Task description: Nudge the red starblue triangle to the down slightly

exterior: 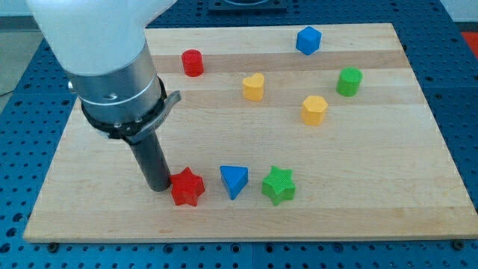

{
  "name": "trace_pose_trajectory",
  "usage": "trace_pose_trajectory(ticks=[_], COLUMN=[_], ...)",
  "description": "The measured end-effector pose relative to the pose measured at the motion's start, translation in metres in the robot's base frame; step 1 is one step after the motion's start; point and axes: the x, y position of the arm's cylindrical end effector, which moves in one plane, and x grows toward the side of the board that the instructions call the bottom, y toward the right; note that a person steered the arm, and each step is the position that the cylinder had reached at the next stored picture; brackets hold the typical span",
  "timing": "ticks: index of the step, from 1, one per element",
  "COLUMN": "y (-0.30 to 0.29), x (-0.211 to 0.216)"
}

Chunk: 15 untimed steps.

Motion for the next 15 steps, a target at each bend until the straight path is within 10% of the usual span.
trace_pose_trajectory(ticks=[15], y=[0.120], x=[-0.036])
